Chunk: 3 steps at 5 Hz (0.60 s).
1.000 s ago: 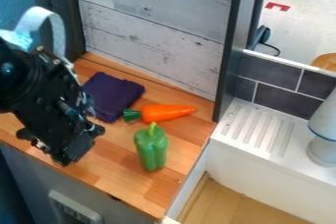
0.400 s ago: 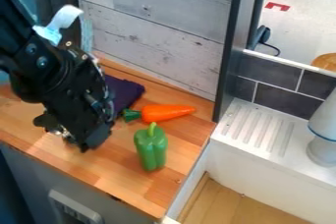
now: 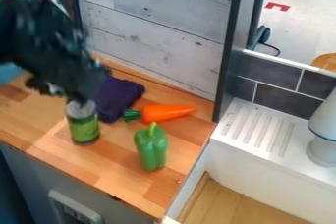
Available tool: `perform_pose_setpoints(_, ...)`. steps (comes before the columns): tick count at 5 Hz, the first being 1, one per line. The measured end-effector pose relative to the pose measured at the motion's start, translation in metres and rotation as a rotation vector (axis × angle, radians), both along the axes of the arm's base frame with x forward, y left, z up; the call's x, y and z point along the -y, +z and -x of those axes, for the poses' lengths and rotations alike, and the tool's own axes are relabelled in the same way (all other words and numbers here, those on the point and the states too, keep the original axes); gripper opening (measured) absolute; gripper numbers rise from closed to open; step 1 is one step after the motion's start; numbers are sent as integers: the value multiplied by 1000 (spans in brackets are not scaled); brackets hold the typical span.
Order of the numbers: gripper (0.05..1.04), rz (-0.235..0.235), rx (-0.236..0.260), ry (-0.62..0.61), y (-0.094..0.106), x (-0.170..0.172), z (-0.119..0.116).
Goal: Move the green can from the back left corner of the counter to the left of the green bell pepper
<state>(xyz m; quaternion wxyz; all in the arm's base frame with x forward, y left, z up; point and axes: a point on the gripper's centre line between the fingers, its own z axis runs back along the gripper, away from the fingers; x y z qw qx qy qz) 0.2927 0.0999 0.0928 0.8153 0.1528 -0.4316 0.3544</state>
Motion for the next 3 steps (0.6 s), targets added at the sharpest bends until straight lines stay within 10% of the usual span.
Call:
perform_pose_setpoints(1, 1006, 41, -15, -9, 9, -4, 0)
perform_pose_setpoints(2, 1006, 124, -136, -80, 44, -15, 10)
perform_pose_setpoints(3, 1006, 290, -389, -169, 66, -30, 36)
